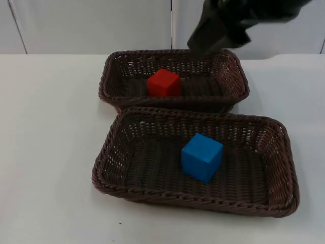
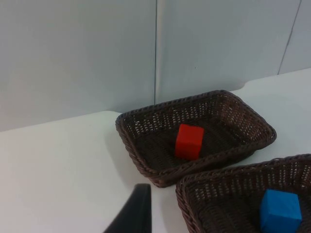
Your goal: Pick up one cube with the left hand and place it into the upper basket. Pick up one cube with the right hand and place it into the lower basket.
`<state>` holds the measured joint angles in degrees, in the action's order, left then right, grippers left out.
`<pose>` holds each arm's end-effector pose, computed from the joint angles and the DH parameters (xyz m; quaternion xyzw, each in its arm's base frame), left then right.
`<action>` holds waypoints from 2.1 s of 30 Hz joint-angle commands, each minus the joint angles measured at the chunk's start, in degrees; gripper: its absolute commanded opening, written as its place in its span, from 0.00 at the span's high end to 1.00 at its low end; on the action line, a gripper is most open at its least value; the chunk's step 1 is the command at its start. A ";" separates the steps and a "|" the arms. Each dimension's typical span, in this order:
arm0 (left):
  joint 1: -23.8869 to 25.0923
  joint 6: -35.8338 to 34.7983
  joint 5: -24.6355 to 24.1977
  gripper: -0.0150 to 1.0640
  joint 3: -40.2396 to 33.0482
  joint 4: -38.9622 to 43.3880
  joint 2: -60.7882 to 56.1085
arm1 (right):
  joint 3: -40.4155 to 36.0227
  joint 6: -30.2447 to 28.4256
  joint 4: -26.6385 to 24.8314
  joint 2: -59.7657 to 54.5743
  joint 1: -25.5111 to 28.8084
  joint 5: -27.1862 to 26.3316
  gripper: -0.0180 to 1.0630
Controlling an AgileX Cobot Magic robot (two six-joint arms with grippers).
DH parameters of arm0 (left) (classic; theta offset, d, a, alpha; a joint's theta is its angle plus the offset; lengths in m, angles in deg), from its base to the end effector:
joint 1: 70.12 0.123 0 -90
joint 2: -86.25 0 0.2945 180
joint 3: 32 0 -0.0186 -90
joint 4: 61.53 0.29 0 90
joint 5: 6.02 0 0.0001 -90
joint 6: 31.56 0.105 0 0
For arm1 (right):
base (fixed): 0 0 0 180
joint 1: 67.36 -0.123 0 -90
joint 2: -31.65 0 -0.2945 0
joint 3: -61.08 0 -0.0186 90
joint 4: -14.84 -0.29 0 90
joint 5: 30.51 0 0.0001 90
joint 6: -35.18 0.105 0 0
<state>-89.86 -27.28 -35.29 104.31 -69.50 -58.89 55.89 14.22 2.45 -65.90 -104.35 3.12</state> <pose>0.1282 -0.0536 0.3354 0.1394 0.7945 -0.1416 0.5738 0.3106 0.2496 0.2944 -0.3936 0.8371 0.1395 0.3534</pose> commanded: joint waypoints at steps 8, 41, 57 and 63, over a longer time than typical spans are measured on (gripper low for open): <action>-0.22 -0.16 0.69 0.09 -0.22 0.09 -0.39 | -0.01 -0.09 0.27 3.97 -0.36 1.01 0.22; -0.22 -0.16 -11.68 0.09 -0.22 2.88 -12.71 | -20.70 1.02 0.07 31.94 -0.36 -3.60 0.22; -0.22 -0.28 -24.79 0.09 -0.22 3.04 -21.04 | -32.48 3.74 0.32 48.59 -0.36 -3.37 0.22; -0.22 -0.28 -26.58 0.09 -0.45 2.81 -22.68 | -35.57 3.86 0.53 53.82 -0.36 -2.45 0.22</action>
<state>-89.86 -27.28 -61.31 104.27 -66.69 -80.92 20.88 17.61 2.55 -13.24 -104.35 0.09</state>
